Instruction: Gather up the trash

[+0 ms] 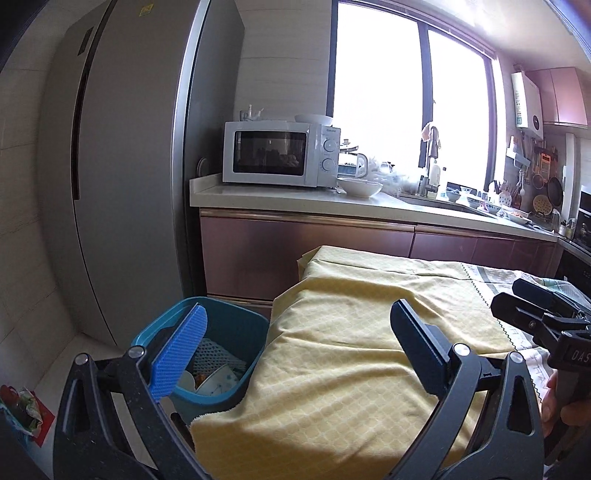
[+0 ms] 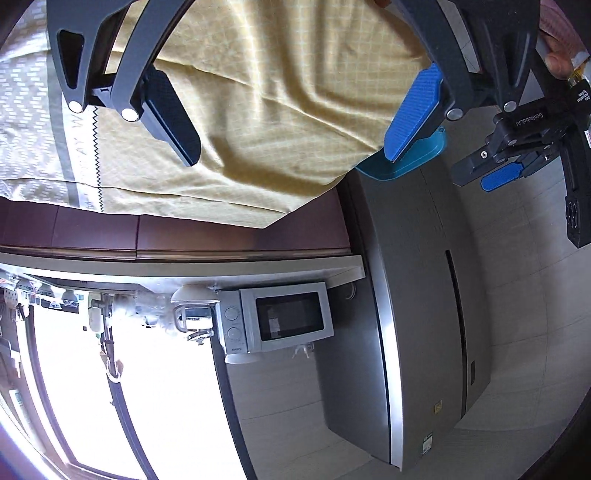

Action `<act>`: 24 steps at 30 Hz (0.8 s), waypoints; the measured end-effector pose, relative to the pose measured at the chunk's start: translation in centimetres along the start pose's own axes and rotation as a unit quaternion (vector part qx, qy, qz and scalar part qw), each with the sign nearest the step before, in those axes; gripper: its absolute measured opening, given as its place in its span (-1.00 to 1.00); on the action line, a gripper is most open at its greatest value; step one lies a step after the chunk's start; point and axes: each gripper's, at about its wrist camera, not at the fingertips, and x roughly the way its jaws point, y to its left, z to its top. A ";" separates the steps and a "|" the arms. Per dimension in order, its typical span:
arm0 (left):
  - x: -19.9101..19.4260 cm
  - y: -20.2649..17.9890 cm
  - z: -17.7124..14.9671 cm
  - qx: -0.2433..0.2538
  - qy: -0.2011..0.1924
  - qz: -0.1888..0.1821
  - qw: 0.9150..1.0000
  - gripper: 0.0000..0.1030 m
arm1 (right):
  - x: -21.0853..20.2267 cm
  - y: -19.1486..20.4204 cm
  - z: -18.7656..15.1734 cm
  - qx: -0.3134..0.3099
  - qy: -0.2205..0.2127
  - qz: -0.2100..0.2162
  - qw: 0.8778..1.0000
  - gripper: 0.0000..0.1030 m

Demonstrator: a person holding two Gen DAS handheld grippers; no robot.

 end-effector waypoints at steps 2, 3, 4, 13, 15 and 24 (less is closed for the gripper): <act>-0.4 -0.5 0.0 0.005 -0.010 0.003 1.000 0.90 | -0.5 -0.3 -0.1 0.002 -0.008 -0.013 1.000 0.87; -0.5 -0.7 0.1 0.007 -0.013 0.002 1.000 0.90 | -0.9 -0.5 -0.2 0.000 -0.014 -0.021 1.000 0.87; -0.6 -0.9 0.2 0.009 -0.016 0.002 1.000 0.90 | -1.3 -0.6 -0.3 -0.002 -0.021 -0.027 0.999 0.87; -1.6 -2.5 0.3 0.015 -0.046 0.007 0.999 0.90 | -3.2 -1.7 -0.9 0.002 -0.053 -0.061 0.997 0.87; -1.7 -2.8 0.3 0.017 -0.050 0.004 0.999 0.90 | -3.6 -1.9 -1.0 0.003 -0.063 -0.068 0.996 0.87; -1.3 -4.2 0.1 0.026 -0.051 -0.009 0.998 0.90 | -5.2 -2.2 -1.6 -0.002 -0.092 -0.090 0.992 0.87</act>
